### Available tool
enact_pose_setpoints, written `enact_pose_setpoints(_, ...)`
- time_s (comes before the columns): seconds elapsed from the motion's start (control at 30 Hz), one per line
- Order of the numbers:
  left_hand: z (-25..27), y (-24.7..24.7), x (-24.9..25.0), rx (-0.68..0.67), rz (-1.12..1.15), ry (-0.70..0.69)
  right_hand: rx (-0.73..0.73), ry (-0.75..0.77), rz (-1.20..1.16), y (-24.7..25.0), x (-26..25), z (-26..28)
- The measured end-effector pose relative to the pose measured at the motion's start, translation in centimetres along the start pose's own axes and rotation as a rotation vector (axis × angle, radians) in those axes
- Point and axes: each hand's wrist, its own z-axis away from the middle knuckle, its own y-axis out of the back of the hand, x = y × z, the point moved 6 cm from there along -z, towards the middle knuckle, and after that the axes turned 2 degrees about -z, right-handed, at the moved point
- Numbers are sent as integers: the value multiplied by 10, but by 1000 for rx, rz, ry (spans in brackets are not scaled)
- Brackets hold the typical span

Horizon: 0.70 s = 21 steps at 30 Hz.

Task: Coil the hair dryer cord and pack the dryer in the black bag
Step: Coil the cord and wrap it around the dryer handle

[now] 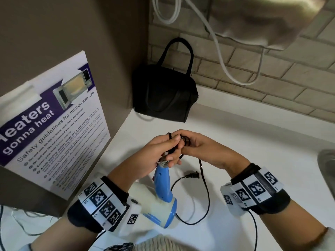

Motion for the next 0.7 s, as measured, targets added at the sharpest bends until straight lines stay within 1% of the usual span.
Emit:
enact_pose_setpoints(0.1, 0, -2, -1, -3, -60, 26, 92, 19, -28, 2, 1, -5)
enact_pose_setpoints(0.13, 0, -2, -2, -1, -65, 39, 97, 30, -48, 2, -1, -6)
enact_pose_setpoints(0.2, 1, -3, -2, -3, -54, 63, 54, 45, -25, -2, -6, -7)
enact_pose_setpoints(0.27, 1, -4, -1, -19, -43, 72, 10, 67, 61, -7, -10, -10)
enact_pose_setpoints(0.3, 2, -5, 0, -27, -45, 75, 20, 70, 105, -8, -9, -12)
enact_pose_setpoints(0.4, 3, -5, 2, -21, -79, 83, 134, 88, 263, -1, -2, -15)
enact_pose_setpoints(0.47, 3, -6, 2, 20, -133, 82, 192, 88, 327, 4, 7, -15)
enact_pose_setpoints(0.6, 1, -7, -2, 154, -368, 27, 261, 81, 271, 9, 22, -17)
enact_pose_setpoints(0.7, 1, -2, -4, 241, -378, 5, 285, 100, 248, 4, 25, -19)
